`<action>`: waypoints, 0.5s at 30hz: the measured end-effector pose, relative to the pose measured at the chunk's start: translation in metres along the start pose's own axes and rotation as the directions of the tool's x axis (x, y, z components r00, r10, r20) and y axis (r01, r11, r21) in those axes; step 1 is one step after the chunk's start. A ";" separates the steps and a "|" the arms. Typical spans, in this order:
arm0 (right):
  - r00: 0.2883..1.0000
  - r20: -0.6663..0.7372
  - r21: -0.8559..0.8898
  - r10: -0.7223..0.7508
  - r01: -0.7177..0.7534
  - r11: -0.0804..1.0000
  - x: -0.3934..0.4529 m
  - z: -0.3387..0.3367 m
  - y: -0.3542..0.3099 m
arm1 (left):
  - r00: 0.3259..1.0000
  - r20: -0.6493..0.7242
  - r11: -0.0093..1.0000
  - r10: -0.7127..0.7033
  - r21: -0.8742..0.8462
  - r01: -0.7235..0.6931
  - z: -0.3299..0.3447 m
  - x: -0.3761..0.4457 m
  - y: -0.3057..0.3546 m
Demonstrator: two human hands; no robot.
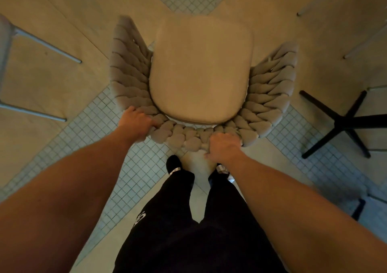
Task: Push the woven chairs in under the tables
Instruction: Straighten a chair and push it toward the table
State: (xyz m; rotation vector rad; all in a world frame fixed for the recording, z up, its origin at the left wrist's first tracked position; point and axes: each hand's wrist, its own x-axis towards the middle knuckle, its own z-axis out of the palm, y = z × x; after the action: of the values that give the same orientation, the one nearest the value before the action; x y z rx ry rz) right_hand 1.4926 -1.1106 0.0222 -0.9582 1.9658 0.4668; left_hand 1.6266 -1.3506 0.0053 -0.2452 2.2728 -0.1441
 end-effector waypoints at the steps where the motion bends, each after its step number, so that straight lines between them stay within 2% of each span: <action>1: 1.000 0.000 0.027 0.003 -0.003 1.000 0.001 0.000 -0.009 | 1.000 -0.003 0.999 0.001 0.037 -0.001 -0.001 0.002 -0.009; 6: 1.000 0.010 0.127 0.022 -0.023 0.992 0.015 -0.003 -0.054 | 0.998 -0.025 0.985 -0.059 0.160 0.063 -0.011 0.009 -0.045; 9: 1.000 0.003 0.149 0.006 -0.006 0.989 0.026 -0.006 -0.064 | 0.992 -0.003 0.978 -0.128 0.166 0.127 -0.014 0.016 -0.055; 12: 0.997 -0.016 0.142 -0.075 0.077 0.987 0.026 0.001 -0.056 | 0.986 0.038 0.979 -0.164 0.128 0.158 -0.015 0.013 -0.045; 15: 0.983 -0.011 0.122 -0.182 0.182 0.976 0.021 0.010 -0.033 | 0.988 0.085 0.990 -0.126 0.073 0.119 -0.016 0.006 -0.021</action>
State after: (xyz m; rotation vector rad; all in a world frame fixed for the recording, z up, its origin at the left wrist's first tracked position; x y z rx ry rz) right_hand 1.5167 -1.1342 0.0006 -1.0477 1.8622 0.2394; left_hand 1.6135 -1.3719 0.0153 -0.3490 2.1598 -0.2690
